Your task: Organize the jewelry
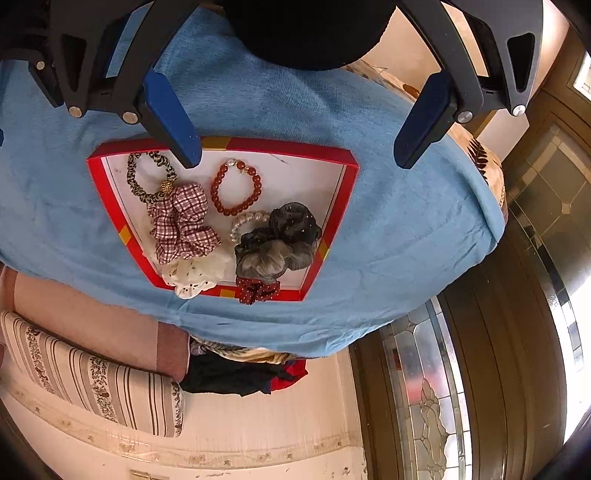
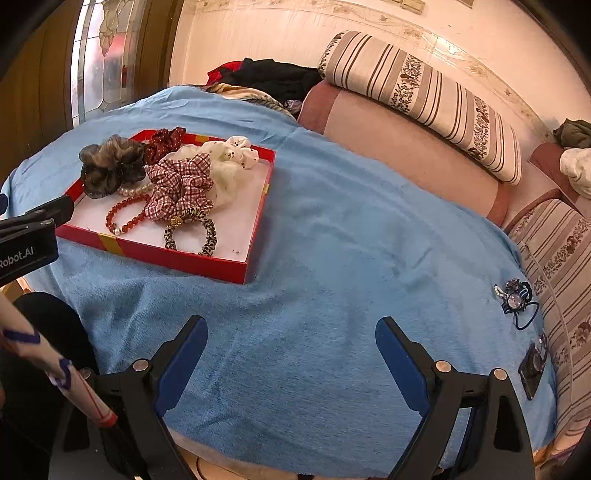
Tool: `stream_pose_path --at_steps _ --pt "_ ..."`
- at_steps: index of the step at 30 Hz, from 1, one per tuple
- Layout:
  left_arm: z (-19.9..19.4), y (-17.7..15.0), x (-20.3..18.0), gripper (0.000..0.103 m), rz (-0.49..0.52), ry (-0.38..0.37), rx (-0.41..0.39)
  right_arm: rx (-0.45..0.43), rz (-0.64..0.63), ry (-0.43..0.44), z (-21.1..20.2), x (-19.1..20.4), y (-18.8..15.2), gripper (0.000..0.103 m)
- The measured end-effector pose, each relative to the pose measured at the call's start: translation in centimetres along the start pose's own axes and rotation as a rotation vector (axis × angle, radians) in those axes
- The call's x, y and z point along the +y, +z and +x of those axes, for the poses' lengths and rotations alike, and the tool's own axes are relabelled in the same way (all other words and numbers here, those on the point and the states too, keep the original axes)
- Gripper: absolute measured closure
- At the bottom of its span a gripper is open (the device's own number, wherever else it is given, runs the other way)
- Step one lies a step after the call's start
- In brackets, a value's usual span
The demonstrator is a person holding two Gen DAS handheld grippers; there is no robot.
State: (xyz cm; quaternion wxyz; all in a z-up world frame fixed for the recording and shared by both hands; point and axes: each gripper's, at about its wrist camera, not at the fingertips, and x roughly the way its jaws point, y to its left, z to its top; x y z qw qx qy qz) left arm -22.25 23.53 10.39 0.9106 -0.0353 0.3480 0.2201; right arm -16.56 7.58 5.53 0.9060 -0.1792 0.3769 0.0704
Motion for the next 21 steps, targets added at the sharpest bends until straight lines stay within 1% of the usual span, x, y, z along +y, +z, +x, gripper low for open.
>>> stream_pose_path --at_steps 10,21 --pt "1.0 -0.2 0.6 0.000 -0.015 -0.005 0.024 0.018 -0.026 -0.010 0.5 0.8 0.0 0.008" --pt "1.1 -0.2 1.0 0.000 -0.023 -0.008 0.026 0.026 -0.039 -0.017 0.6 1.3 0.0 0.008"
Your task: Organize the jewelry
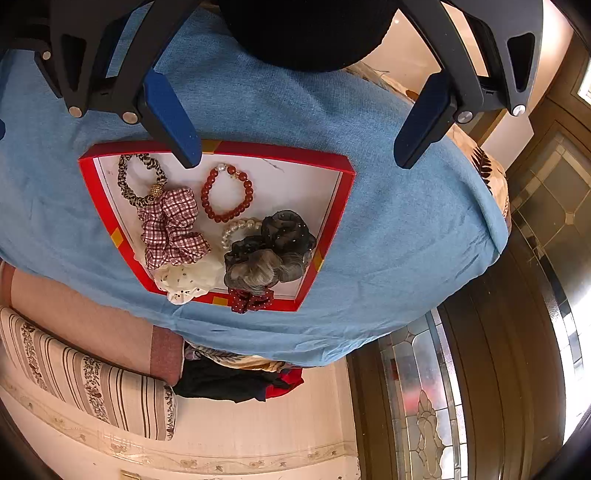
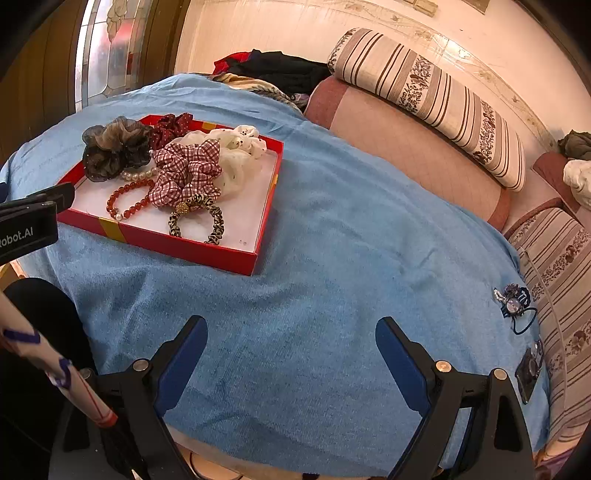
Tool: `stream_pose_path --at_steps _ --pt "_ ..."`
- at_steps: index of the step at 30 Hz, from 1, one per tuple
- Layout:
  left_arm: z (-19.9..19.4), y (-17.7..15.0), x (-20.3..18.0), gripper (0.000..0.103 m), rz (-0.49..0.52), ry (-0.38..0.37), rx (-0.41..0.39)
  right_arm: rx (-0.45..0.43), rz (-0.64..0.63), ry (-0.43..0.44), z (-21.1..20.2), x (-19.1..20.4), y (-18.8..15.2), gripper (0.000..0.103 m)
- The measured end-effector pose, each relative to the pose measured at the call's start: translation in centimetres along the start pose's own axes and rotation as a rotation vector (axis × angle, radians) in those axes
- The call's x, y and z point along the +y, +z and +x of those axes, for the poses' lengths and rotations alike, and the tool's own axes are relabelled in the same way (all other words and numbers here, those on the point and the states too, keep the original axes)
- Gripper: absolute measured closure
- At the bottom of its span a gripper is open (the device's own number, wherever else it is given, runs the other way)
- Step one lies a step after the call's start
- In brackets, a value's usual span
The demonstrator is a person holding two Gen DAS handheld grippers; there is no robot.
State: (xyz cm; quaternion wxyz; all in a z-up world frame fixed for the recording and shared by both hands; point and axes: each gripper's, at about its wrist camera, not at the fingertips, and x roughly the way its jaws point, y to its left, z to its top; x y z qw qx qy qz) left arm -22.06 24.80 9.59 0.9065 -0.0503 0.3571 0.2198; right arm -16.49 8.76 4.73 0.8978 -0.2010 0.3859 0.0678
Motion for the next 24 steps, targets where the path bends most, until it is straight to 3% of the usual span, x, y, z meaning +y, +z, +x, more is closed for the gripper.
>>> stream_pose_path --at_steps 24 --pt "-0.17 -0.04 0.67 0.000 -0.020 0.010 -0.008 0.003 -0.007 -0.004 -0.12 0.18 -0.24 0.008"
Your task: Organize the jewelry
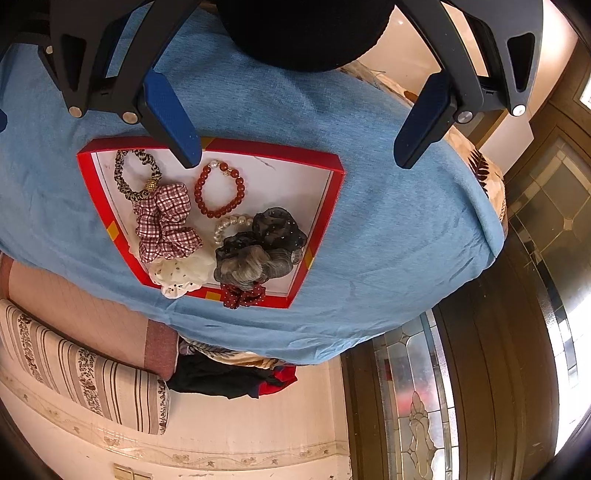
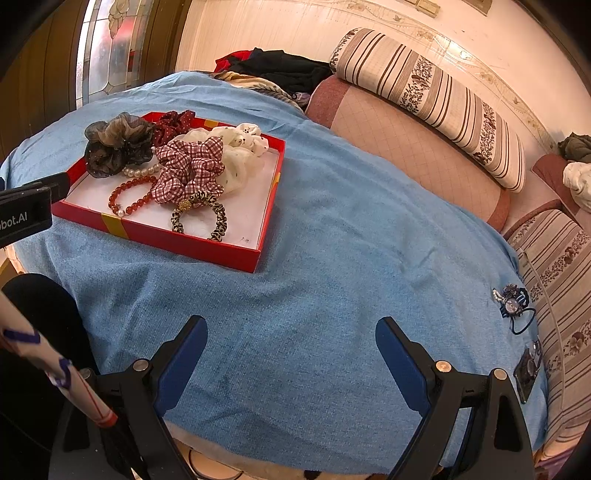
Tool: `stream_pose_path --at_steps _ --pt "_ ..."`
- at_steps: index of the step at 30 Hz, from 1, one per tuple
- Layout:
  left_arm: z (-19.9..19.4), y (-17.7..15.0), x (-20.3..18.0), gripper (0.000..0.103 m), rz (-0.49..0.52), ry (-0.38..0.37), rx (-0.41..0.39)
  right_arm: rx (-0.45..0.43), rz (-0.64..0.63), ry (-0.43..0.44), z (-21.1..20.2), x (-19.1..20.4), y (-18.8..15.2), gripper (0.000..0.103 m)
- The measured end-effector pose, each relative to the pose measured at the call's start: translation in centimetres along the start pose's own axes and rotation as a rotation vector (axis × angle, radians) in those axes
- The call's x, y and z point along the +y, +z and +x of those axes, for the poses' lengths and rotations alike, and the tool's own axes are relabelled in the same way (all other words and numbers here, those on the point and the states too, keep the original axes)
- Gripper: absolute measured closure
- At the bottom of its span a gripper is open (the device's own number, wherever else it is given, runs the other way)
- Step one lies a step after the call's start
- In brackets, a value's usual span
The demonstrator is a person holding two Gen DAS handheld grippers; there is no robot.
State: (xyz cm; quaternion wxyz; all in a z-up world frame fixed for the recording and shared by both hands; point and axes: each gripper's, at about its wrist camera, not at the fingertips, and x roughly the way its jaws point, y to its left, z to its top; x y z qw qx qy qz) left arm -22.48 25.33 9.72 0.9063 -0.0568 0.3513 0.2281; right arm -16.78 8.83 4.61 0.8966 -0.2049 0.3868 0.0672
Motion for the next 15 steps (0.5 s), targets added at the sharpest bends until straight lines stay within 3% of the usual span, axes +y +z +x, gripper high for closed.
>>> stream_pose_path --at_steps 15 --pt "-0.93 0.50 -0.67 0.000 0.073 0.014 -0.026 0.003 0.026 0.012 -0.04 -0.51 -0.06 0.008"
